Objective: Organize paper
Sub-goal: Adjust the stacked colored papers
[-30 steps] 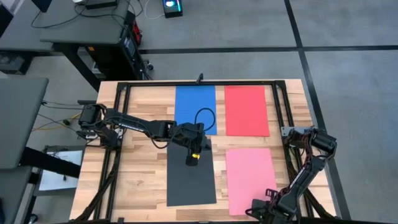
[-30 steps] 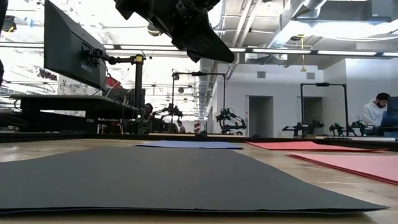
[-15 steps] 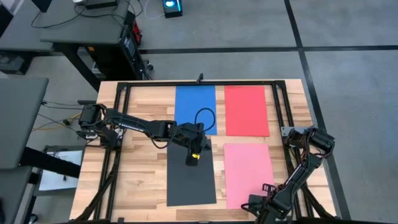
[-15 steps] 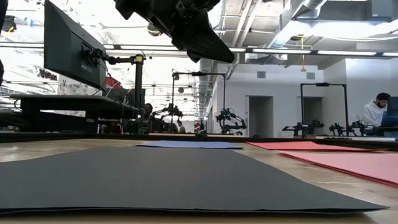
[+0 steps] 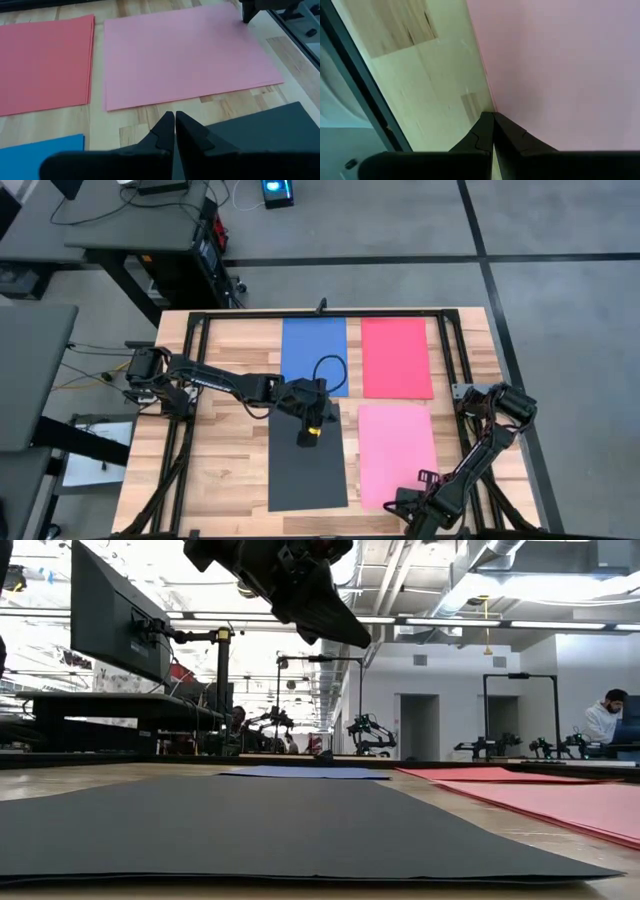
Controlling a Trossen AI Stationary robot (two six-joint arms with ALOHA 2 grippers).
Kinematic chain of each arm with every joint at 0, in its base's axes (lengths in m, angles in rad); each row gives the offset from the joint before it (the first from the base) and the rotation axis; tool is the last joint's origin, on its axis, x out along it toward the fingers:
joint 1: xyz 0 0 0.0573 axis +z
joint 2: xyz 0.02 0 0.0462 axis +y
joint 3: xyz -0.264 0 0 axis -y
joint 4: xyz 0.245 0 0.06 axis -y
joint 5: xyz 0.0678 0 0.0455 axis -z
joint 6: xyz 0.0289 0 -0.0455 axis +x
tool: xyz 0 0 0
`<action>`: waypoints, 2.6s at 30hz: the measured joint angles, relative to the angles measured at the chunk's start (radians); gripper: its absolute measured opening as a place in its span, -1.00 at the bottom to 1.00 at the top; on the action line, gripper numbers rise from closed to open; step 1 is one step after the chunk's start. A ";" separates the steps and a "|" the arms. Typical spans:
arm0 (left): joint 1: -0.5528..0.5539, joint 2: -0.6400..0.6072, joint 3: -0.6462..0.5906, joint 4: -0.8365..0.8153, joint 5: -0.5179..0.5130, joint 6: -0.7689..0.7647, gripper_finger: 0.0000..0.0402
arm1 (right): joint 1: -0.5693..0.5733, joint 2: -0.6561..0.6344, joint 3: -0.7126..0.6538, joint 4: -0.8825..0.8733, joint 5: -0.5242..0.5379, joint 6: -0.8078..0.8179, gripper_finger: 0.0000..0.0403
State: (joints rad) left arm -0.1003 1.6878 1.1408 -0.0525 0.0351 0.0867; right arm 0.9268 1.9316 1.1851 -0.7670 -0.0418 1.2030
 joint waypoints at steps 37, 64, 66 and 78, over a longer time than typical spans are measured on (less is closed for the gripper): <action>-0.198 0.474 0.342 -0.005 0.187 0.007 -1.00 | 0.135 -0.048 0.116 -0.474 -0.173 0.375 -1.00; -0.212 0.682 0.628 -0.241 0.064 -0.058 -1.00 | 0.088 -0.045 -0.068 -0.198 -0.272 0.358 -1.00; -0.212 0.682 0.629 -0.239 0.062 -0.058 -1.00 | 0.084 -0.045 -0.068 -0.195 -0.259 0.352 -1.00; -0.211 0.684 0.635 -0.243 0.057 -0.058 -1.00 | 0.071 -0.047 -0.067 -0.177 -0.207 0.319 -1.00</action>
State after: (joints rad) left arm -0.3115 2.3722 1.7754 -0.2958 0.0921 0.0288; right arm 0.9977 1.8845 1.1183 -0.9444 -0.2483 1.5220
